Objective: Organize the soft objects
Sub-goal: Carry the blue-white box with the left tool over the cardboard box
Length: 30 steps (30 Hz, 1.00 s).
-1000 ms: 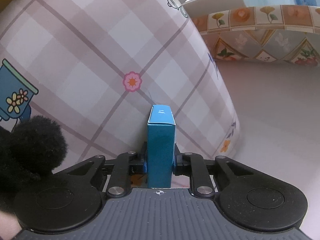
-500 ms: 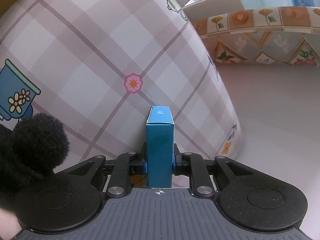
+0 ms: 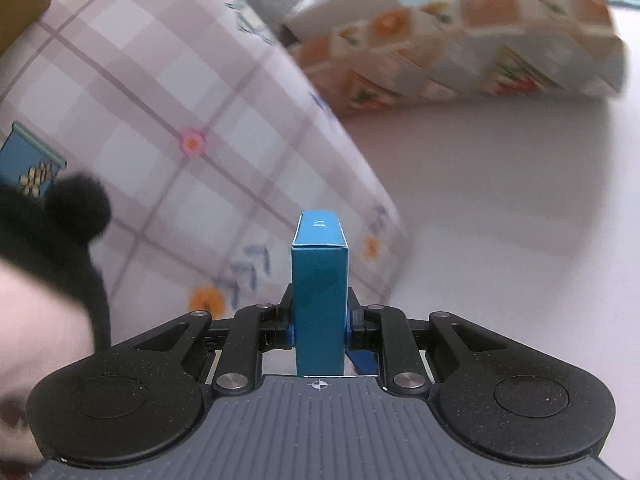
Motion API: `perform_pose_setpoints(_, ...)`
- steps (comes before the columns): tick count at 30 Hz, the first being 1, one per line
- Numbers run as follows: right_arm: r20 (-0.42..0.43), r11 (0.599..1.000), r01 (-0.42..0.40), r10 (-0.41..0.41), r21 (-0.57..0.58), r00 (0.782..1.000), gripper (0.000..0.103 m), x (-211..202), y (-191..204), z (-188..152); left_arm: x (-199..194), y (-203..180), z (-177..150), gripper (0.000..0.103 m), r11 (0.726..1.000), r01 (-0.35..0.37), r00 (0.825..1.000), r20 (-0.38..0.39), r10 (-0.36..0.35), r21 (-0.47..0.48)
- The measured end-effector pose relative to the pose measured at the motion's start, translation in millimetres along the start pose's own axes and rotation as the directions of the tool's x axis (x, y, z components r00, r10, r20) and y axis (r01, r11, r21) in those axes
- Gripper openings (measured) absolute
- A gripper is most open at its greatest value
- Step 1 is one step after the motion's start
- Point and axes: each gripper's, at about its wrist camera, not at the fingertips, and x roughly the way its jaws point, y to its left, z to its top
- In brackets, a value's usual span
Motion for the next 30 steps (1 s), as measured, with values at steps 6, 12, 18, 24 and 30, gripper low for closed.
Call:
perform_pose_setpoints(6, -0.077, 0.987, -0.137, 0.143, 0.077, 0.987, 0.074, -13, 19, -24, -49, -5, -36, 0.019, 0.992, 0.095, 0.992, -0.095, -0.087, 0.077)
perform_pose_setpoints(12, -0.206, 0.943, -0.292, 0.321, 0.158, 0.924, 0.064, -14, 65, -70, -122, 23, -84, 0.019, 0.988, 0.155, 0.981, -0.119, -0.155, -0.009)
perform_pose_setpoints(18, -0.337, 0.879, -0.395, 0.469, 0.266, 0.817, 0.053, -3, 140, -125, -228, 58, -125, 0.019, 0.975, 0.177, 0.981, -0.055, -0.185, -0.132)
perform_pose_setpoints(24, -0.406, 0.814, -0.45, 0.576, 0.368, 0.709, 0.048, 32, 210, -173, -333, 81, -153, 0.019, 0.959, 0.158, 0.987, 0.068, -0.146, -0.235)
perform_pose_setpoints(30, -0.471, 0.821, -0.465, 0.57, 0.33, 0.673, 0.047, 91, 250, -189, -379, 118, -135, 0.019, 0.94, 0.182, 0.975, 0.179, -0.134, -0.289)
